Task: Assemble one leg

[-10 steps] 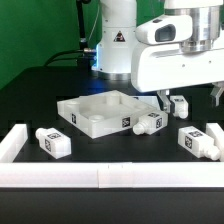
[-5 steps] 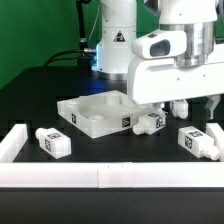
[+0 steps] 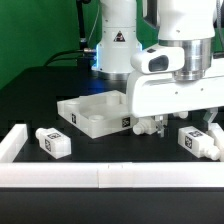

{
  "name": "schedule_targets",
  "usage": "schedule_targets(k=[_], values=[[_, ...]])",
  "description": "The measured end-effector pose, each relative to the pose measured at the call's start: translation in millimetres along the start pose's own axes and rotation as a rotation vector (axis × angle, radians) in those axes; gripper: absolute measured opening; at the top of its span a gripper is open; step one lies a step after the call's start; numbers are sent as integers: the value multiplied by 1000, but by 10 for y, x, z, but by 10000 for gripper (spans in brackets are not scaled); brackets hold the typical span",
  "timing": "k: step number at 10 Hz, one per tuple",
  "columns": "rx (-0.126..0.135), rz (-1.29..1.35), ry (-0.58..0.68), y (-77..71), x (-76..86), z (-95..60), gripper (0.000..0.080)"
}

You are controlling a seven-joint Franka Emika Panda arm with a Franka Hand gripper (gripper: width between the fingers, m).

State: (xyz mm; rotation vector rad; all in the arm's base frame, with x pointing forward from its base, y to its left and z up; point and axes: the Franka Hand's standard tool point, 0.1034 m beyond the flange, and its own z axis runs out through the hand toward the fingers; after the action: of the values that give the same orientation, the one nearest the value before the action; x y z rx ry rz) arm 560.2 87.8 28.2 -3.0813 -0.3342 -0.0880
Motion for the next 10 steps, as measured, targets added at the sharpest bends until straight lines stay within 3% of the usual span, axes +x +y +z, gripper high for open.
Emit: schedule_targets(k=[4,9,10], values=[[1,-2,-21,-15,-133,91,648],[-1,-2,-25,-15,-173,166,648],[-1,-2,-25,-14,-173,166,526]])
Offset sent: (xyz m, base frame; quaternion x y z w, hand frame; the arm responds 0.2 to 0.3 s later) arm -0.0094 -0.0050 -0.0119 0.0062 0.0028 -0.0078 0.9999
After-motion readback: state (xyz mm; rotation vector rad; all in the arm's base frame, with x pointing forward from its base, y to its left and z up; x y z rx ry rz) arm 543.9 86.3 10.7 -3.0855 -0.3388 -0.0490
